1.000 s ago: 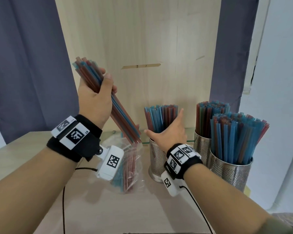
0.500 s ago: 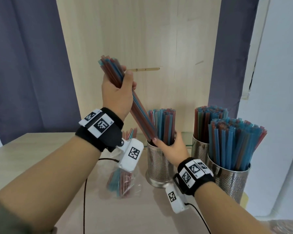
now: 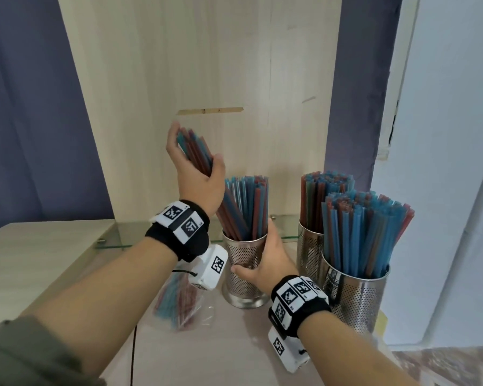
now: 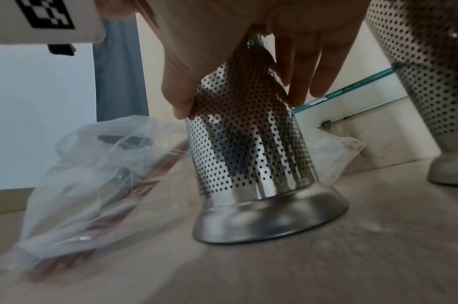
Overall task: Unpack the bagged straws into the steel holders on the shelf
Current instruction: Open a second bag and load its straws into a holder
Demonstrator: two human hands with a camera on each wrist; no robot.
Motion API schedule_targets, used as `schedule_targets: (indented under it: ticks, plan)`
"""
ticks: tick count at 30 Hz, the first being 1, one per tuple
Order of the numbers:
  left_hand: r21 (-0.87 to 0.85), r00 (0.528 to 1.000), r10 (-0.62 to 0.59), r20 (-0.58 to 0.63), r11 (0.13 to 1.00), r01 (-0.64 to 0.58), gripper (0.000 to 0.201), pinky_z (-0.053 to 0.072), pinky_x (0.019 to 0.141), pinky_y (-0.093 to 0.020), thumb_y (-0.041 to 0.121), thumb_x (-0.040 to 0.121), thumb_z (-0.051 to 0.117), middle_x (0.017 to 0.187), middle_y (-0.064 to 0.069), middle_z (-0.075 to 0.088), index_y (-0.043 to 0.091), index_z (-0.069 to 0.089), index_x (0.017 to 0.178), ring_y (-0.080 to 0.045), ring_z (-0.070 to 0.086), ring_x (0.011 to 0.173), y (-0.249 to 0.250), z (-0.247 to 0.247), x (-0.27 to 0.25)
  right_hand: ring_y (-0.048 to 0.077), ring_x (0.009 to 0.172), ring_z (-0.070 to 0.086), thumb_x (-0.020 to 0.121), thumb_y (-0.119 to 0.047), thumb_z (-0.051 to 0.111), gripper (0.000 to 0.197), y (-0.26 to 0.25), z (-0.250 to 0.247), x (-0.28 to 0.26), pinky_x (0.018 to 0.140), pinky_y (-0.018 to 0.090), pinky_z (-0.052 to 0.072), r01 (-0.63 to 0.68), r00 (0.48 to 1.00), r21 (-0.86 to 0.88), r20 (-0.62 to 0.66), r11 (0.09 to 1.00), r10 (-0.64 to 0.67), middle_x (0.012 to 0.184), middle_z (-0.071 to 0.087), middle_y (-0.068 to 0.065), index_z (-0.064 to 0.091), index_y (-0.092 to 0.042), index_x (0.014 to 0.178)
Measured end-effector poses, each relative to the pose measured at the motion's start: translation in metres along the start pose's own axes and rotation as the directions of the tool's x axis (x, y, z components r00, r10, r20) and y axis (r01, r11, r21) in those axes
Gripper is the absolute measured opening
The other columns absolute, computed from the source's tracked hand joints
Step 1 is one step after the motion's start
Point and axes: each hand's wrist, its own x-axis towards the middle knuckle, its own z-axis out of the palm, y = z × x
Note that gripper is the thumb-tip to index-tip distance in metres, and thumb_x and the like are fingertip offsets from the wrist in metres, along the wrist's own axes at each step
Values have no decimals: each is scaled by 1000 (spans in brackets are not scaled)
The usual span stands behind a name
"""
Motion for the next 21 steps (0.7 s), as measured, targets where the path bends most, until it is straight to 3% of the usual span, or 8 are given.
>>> schedule_targets:
  ticks: [2,5,8,10,14,16,18,21]
  plan:
    - [-2,1000,0,16,1000,0,78,60,80,-40,10,86,59,137,-16,41,33,15,147,-29,66,94,-4,3,2,12,126,51,52,-54,87,121,2,3,2,103,41,49,-2,1000,-19,-9,1000,2,141,46,-10,11,-39,145]
    - [53,998,-29,62,998,26,69,57,68,-26,5,89,57,110,-1,52,29,20,142,-6,62,70,-13,6,2,14,128,49,52,-56,84,124,3,9,4,104,41,48,-16,1000,-48,-13,999,15,143,44,-7,7,-36,147]
    - [137,989,-92,115,988,76,65,53,61,-28,7,87,58,83,4,50,30,23,137,-4,54,55,-30,5,5,17,128,49,53,-56,84,126,4,12,3,104,42,48,-25,999,-90,-32,996,22,143,45,-3,5,-32,148]
    - [233,977,-113,180,970,69,66,55,63,-31,12,86,62,81,5,54,31,23,136,-9,58,60,-40,4,4,19,128,50,55,-55,84,125,2,13,2,104,41,47,-24,999,-121,-36,992,20,141,46,-1,4,-30,148]
    - [304,964,-117,241,952,39,65,50,78,-25,16,85,67,99,3,57,25,27,136,-10,60,83,-51,3,-4,21,128,49,60,-54,83,123,-1,13,-1,104,40,46,-24,999,-162,-34,986,19,142,45,2,3,-27,149]
    - [388,971,-103,218,922,10,63,47,91,-35,21,82,69,106,1,51,25,33,133,-17,54,99,-54,2,-6,21,128,49,61,-53,83,122,-2,13,-2,104,40,46,-22,1000,-172,-26,985,18,142,44,2,2,-26,149]
    - [513,969,-141,205,858,16,65,37,100,-37,26,80,71,109,-1,43,25,35,134,-23,44,108,-56,0,-9,23,126,51,62,-53,83,120,-2,13,-3,104,42,47,-22,999,-176,-28,984,17,140,46,2,3,-28,147]
    - [596,974,-104,202,802,-38,60,31,100,-35,32,77,73,109,1,35,20,43,128,-19,33,106,-58,-2,-14,23,125,52,62,-52,83,119,-2,13,-3,104,42,47,-26,999,-177,-29,984,22,138,47,2,4,-28,147]
